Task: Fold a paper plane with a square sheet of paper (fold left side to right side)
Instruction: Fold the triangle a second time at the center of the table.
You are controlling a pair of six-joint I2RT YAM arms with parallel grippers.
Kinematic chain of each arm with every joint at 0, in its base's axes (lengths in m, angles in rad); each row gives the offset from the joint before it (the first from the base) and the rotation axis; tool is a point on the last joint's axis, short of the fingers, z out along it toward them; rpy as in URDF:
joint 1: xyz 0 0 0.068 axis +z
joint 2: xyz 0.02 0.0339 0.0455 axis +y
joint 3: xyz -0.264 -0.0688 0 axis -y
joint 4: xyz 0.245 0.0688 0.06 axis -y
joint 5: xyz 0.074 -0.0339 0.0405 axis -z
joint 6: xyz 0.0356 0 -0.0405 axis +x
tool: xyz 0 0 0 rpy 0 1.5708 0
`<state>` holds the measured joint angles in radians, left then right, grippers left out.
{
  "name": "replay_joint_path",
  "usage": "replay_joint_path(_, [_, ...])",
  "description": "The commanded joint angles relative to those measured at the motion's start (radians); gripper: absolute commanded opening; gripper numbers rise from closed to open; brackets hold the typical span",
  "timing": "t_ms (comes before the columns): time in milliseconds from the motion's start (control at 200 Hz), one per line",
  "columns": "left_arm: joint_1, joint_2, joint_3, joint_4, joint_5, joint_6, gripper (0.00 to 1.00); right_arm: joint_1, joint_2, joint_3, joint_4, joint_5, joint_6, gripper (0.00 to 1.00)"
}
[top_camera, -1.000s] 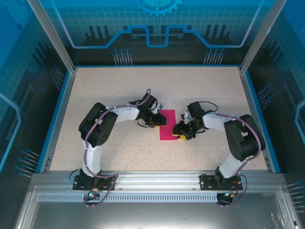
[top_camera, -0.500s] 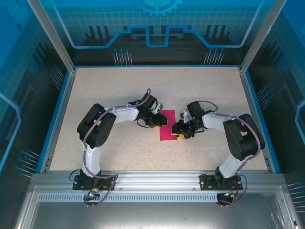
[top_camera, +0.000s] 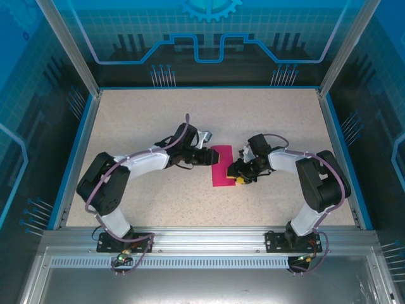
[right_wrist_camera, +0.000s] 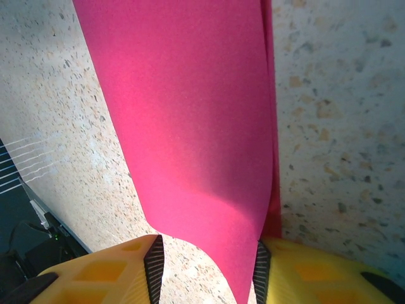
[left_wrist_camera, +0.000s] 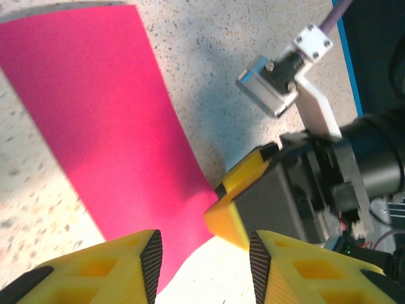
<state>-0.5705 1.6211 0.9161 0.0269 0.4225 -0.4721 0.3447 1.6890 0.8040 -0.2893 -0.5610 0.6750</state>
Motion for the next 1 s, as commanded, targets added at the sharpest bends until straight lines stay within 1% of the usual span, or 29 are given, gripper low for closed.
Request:
replay_joint_path(0, [-0.018, -0.135, -0.084, 0.077, -0.079, 0.066, 0.44, -0.019, -0.021, -0.011, 0.026, -0.036, 0.015, 0.44])
replay_joint_path(100, [-0.044, -0.223, -0.136, 0.052, -0.129, 0.105, 0.45, -0.033, -0.018, -0.001, 0.041, -0.053, 0.014, 0.44])
replay_joint_path(215, [-0.08, -0.287, -0.176, 0.026, -0.173, 0.129, 0.45, -0.049, 0.007, 0.031, 0.045, -0.075, 0.012, 0.45])
replay_joint_path(355, [-0.144, -0.313, -0.19, -0.004, -0.211, 0.14, 0.45, -0.058, 0.036, 0.069, 0.04, -0.103, 0.005, 0.45])
replay_joint_path(390, [-0.163, -0.309, -0.186, -0.015, -0.221, 0.142, 0.45, -0.058, 0.043, 0.108, 0.038, -0.109, 0.005, 0.45])
replay_joint_path(580, [-0.273, -0.227, -0.117, -0.069, -0.304, 0.153, 0.45, -0.059, 0.06, 0.161, 0.027, -0.141, 0.019, 0.45])
replay_joint_path(845, [-0.407, -0.023, 0.074, -0.162, -0.454, 0.194, 0.46, -0.058, 0.049, 0.188, 0.005, -0.152, 0.032, 0.45])
replay_joint_path(995, [-0.465, 0.087, 0.187, -0.253, -0.581, 0.208, 0.47, -0.058, 0.053, 0.185, 0.006, -0.154, 0.041, 0.45])
